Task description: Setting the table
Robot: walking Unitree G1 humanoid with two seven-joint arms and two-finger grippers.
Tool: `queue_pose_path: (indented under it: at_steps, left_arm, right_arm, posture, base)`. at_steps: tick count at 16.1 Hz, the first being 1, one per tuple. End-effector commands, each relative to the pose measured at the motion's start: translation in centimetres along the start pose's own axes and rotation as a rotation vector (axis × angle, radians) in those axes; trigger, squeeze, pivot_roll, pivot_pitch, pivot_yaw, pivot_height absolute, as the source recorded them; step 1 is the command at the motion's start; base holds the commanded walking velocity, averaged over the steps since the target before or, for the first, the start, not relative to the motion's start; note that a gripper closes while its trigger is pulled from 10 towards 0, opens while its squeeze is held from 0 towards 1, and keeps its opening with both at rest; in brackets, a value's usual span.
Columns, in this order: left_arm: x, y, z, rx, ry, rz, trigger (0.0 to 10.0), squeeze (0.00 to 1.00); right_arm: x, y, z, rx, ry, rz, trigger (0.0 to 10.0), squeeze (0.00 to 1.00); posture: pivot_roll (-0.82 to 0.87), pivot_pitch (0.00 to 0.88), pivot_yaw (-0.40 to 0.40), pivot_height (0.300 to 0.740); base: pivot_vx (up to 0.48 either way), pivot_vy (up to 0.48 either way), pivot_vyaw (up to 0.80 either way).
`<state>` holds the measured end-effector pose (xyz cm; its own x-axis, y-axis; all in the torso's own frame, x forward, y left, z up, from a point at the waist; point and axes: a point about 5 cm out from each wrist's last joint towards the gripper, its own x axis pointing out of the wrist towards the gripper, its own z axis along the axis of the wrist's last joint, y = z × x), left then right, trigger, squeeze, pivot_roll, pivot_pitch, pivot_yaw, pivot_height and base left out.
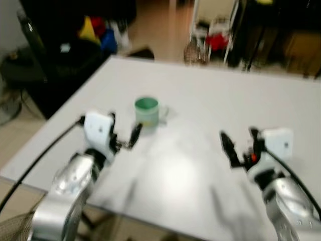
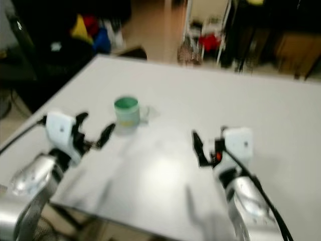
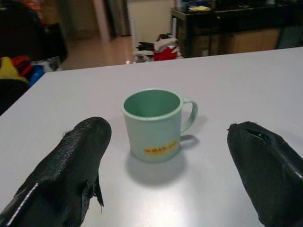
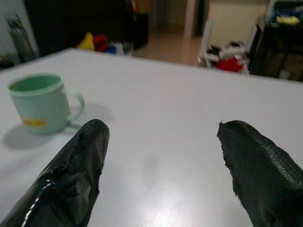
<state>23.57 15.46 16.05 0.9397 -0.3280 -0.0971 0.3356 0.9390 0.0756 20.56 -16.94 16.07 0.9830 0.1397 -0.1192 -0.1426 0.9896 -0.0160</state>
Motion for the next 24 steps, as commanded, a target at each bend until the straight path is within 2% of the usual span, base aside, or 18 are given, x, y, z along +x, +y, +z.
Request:
queue_pose_path:
  at_steps: [1,3,4,8,11,12,13,17,20,21,24]
  left_arm:
    - [-0.4,0.0,0.4,0.007,-0.010,0.005,10.0,0.00]
    - [-0.7,0.1,0.1,0.001,0.002,0.007,10.0,0.00]
    - [-0.7,0.1,0.0,0.000,0.006,0.003,10.0,0.00]
    - [-0.7,0.2,0.0,-0.004,0.002,0.006,10.0,0.00]
    - [-0.8,0.0,0.3,-0.004,-0.002,0.008,10.0,0.00]
    - [-0.9,0.0,0.1,0.000,0.002,0.005,10.0,0.00]
    - [-0.8,0.0,0.1,0.001,0.002,0.002,10.0,0.00]
    - [-0.2,-0.4,0.4,0.002,-0.009,-0.023,10.0,0.00]
    - [-0.9,-0.4,0.2,0.020,0.001,-0.003,10.0,0.00]
    - [-1.0,0.0,0.2,0.033,-0.001,0.020,10.0,0.00]
    - [-0.2,0.6,0.7,0.058,-0.026,0.037,10.0,0.00]
  right_arm:
    - [-0.1,-0.6,0.1,0.019,0.005,-0.008,10.0,0.05]
    - [-0.4,-0.4,0.0,0.090,-0.010,0.027,10.0,0.51]
    - [-0.5,-0.4,0.1,0.086,-0.019,0.024,10.0,0.59]
    - [-0.3,-0.4,0.3,0.061,-0.021,0.047,10.0,0.53]
    - [-0.2,-0.2,0.1,0.065,-0.011,0.039,10.0,0.58]
    - [-0.2,0.0,-0.1,0.052,-0.003,0.043,10.0,0.96]
    - [-0.3,0.1,-0.3,0.042,0.004,0.043,10.0,1.00]
    - [-0.4,0.2,-0.3,-0.017,-0.010,0.041,10.0,1.00]
    - [-0.3,0.1,-0.1,0.038,-0.031,0.036,10.0,1.00]
    - [0.0,0.3,0.1,0.095,-0.056,0.045,10.0,1.00]
    - [0.4,0.5,0.5,0.054,-0.071,0.066,10.0,1.00]
  posture:
    - [0.06,0.000,0.052,0.740]
    - [0.05,0.000,0.056,0.740]
    - [0.04,0.000,0.057,0.740]
    - [0.04,0.000,0.052,0.740]
    - [0.05,0.000,0.048,0.740]
    - [0.05,0.000,0.052,0.740]
    - [0.04,0.000,0.056,0.740]
    - [0.02,0.000,0.070,0.740]
    - [0.06,0.000,0.058,0.740]
    - [0.06,0.000,0.053,0.740]
    - [0.04,0.000,0.052,0.740]
  base:
    - [0.000,-0.386,0.00]
    - [0.000,-0.382,0.00]
    - [0.000,-0.379,0.00]
    - [0.000,-0.375,0.00]
    - [0.000,-0.371,0.00]
    - [0.000,-0.360,0.00]
    - [0.000,0.000,0.80]
    - [0.000,0.000,0.80]
    - [0.000,0.000,0.80]
    - [0.000,0.000,0.80]
    - [0.000,0.000,0.80]
